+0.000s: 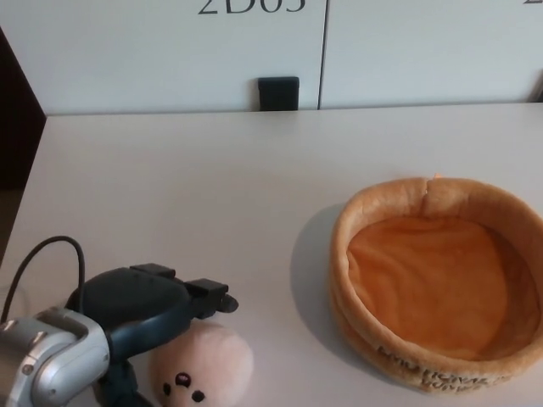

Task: The robot walks towards a table in front, picks a dumpling toy with left hand and puts it in an orange round plate

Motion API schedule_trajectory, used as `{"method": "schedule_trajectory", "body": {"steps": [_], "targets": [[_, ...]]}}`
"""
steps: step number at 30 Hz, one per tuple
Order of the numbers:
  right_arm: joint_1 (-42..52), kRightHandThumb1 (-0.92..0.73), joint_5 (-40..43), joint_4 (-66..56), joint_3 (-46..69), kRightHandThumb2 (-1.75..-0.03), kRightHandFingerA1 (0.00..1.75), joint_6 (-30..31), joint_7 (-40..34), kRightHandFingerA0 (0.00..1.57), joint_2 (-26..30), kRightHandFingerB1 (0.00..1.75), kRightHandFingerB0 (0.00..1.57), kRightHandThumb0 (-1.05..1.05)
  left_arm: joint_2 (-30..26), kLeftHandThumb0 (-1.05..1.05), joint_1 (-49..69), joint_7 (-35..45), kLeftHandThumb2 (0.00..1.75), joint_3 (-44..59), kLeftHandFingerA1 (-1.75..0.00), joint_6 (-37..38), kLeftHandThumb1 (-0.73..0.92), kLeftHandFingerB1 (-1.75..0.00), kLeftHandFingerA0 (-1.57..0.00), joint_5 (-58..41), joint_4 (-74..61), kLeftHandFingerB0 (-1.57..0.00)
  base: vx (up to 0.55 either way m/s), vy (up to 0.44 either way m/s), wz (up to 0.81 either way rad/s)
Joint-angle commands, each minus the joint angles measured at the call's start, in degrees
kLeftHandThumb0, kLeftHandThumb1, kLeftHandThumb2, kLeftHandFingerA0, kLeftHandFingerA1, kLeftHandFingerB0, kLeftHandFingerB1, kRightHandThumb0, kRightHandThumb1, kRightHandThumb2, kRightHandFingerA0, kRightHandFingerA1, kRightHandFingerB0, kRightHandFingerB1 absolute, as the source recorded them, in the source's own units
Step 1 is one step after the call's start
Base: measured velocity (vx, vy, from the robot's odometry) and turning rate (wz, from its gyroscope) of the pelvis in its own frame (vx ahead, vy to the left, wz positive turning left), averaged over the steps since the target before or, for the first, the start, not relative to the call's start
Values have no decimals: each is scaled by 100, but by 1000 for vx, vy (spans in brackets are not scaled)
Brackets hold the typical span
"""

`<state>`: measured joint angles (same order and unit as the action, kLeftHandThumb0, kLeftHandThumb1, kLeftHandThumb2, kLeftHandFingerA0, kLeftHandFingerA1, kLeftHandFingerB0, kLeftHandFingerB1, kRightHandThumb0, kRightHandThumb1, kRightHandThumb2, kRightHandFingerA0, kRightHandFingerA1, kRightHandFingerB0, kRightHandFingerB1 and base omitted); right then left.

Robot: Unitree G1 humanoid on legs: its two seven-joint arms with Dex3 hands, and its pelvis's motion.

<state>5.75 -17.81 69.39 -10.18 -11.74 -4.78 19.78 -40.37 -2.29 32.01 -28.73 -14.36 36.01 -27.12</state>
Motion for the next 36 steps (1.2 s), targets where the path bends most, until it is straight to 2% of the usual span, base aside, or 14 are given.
{"method": "schedule_trajectory", "body": {"steps": [1,13,21,22,26,27,28,29,30,32,33,34,35,36], "targets": [[4,-51,-8,16,-5,-55,61,-11,-8,79,30,42,51,12,103,-58,134,-101,62,49,-37,220,33,-41,-24,250,85,-14,0,0,0],[-16,-51,32,26,34,-56,59,3,29,73,12,42,50,14,273,-57,210,22,62,120,-37,285,33,-40,-24,331,-8,-15,0,0,0],[-4,-51,26,-59,21,-56,59,29,88,75,37,42,50,14,354,-56,259,2,61,178,-37,350,32,-40,-23,352,-47,-15,0,0,0],[-17,-52,38,-56,31,-54,56,62,99,73,33,41,50,11,376,-25,260,7,72,187,-50,347,5,-53,-7,347,-57,-11,0,0,0],[-17,-51,45,-66,42,-54,58,78,91,76,29,41,51,11,423,-25,264,48,72,199,-50,319,5,-53,-6,351,-72,-11,0,0,0],[-37,-51,65,-14,64,-54,57,73,86,75,11,41,51,12,446,-57,258,56,61,190,-36,315,32,-41,-19,369,-80,-13,0,0,0],[-52,-51,72,19,72,-54,56,71,97,74,10,41,50,12,471,-25,249,45,71,186,-50,323,4,-53,-7,359,-72,-10,0,0,0],[-67,-51,76,50,78,-54,56,68,112,74,12,41,50,12,500,-25,240,31,71,184,-50,333,4,-53,-7,344,-60,-10,0,0,0],[-56,-52,89,24,89,-55,56,71,123,74,14,41,50,11,536,-57,235,-18,62,165,-39,376,32,-40,-31,341,-37,-14,0,0,0],[-37,-52,106,-18,109,-55,56,76,137,74,16,41,50,11,589,-57,232,-82,62,140,-39,440,32,-40,-31,345,-3,-14,0,0,0],[-46,-51,88,-17,102,-54,54,72,133,71,25,41,50,11,629,-27,184,-46,74,141,-62,507,16,-47,-55,233,53,-8,0,0,0],[-49,-49,80,-13,102,-55,56,70,116,72,25,42,50,15,755,-30,178,-83,56,138,-64,574,50,-36,-113,44,147,-44,0,0,0],[-51,-49,75,-10,103,-55,56,69,103,72,25,42,50,15,849,-30,178,-110,56,139,-64,622,50,-36,-113,-88,215,-44,0,0,0],[-57,-49,67,-14,100,-54,57,63,86,76,15,41,51,9,962,-36,172,-141,68,128,-73,672,48,-44,-108,-188,302,-49,0,0,0]]}}
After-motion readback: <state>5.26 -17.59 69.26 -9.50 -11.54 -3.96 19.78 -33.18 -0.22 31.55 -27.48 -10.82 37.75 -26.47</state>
